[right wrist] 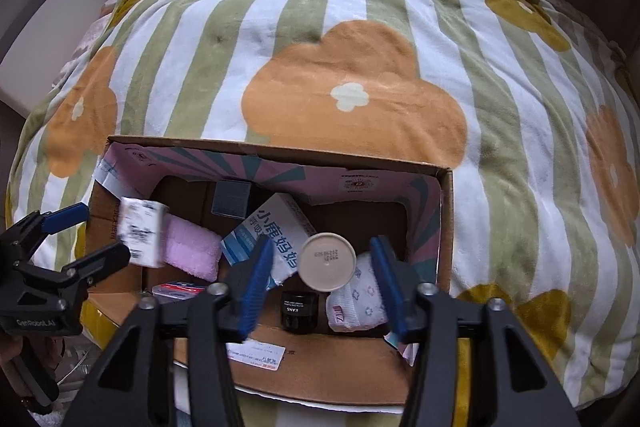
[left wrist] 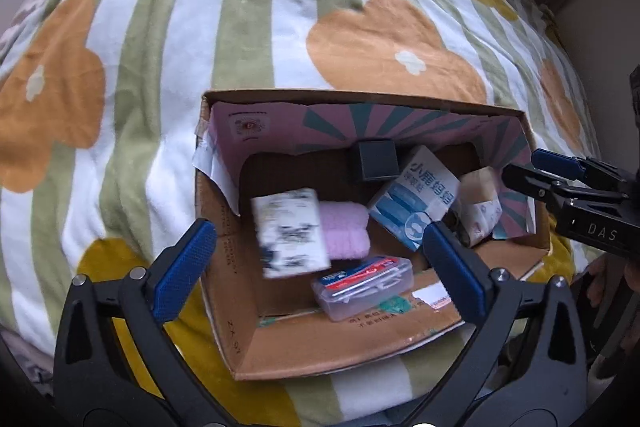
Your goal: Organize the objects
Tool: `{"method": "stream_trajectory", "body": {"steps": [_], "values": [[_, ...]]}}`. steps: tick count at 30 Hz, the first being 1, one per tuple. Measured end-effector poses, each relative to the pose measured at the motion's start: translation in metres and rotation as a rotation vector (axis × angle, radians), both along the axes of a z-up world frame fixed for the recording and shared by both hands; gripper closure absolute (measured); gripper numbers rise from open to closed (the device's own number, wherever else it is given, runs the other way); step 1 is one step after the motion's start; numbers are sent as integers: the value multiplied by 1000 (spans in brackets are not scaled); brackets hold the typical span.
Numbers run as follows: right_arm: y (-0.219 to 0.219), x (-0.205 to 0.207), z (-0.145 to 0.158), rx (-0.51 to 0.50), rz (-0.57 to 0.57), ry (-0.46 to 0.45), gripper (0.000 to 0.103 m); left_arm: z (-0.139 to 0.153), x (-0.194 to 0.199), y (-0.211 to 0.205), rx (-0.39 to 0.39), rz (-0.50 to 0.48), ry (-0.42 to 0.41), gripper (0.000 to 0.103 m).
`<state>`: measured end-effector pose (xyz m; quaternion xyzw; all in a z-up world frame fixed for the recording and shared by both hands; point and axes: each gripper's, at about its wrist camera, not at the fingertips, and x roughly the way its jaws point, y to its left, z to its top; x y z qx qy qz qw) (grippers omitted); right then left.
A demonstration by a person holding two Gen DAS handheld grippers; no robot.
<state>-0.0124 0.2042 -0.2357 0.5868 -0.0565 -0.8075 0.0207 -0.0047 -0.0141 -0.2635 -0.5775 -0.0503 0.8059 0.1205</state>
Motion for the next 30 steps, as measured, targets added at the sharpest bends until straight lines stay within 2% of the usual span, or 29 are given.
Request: {"method": "stream_trajectory", "body": {"steps": [2,11,18,24,30], "values": [[3,0,-8,-61,0,-36,1,0,0,1,3,0,-6,0],[8,11,-9,-34,-56,-25,1,-4,8,3,-4,9,-12,0],[9,9,-1,-27,-66,-2,1,7,6,-2,-2,34,10,0],[7,7,33,-44,-92,27,1,50,4,-2,-18,38,70,0],[0,8,97,-4,-73,91,1,118,3,-6,-9,60,150,0]]}}
